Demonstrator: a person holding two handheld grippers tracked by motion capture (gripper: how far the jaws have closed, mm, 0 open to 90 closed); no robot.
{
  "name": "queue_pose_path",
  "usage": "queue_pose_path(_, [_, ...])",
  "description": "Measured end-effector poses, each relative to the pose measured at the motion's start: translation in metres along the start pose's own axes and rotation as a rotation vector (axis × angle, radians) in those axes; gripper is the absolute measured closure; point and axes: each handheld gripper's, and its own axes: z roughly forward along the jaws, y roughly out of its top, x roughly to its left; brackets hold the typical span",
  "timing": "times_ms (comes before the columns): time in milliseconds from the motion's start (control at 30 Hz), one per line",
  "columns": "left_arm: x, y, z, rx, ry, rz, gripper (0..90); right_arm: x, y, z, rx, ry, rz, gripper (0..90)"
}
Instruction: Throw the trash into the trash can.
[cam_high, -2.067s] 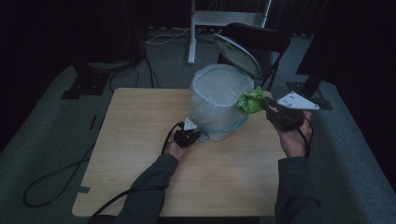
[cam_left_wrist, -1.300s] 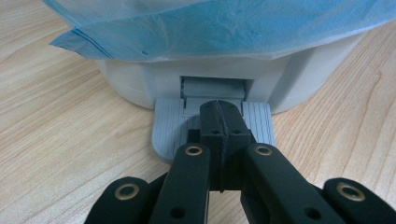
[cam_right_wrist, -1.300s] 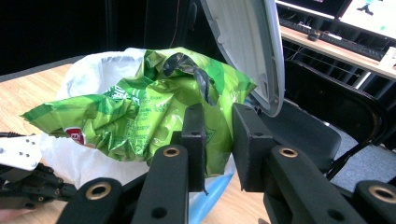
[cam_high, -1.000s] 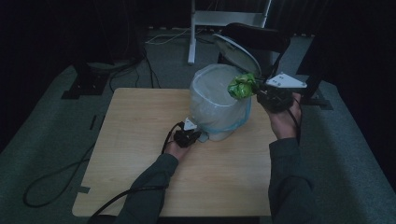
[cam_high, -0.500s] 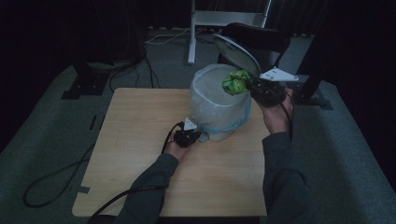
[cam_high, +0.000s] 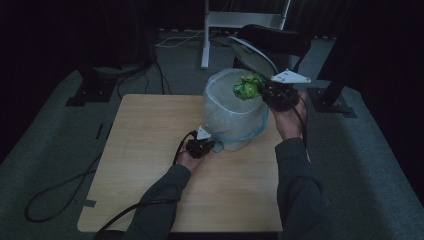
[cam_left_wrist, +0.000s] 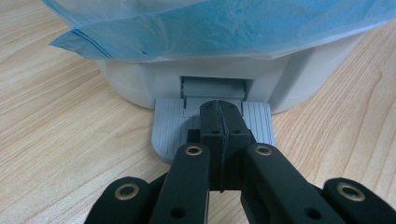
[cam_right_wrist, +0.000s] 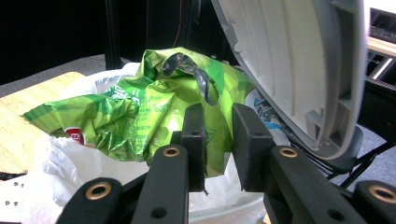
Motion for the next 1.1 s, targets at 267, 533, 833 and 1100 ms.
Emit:
queue_pose_path(267, [0.000, 0.000, 0.000, 0.000, 0.000, -0.001, 90.0, 0.006, -0.002, 0.012, 0.033, 0.051, 0.020, 57.7])
queue_pose_path(533, [0.000, 0.000, 0.000, 0.000, 0.001, 0.001, 90.0, 0.004, -0.001, 0.000, 0.023, 0.011, 0.005, 57.4])
queue_pose_path(833, [0.000, 0.000, 0.000, 0.000, -0.002, -0.003, 90.0, 0.002, -0.014, -0.010, 0.023, -0.006, -0.008, 55.2])
queue_pose_path(1100, [0.000, 0.000, 0.000, 0.000, -0.001, -0.002, 90.0, 0.002, -0.028, -0.015, 0.030, -0.008, 0.000, 54.1])
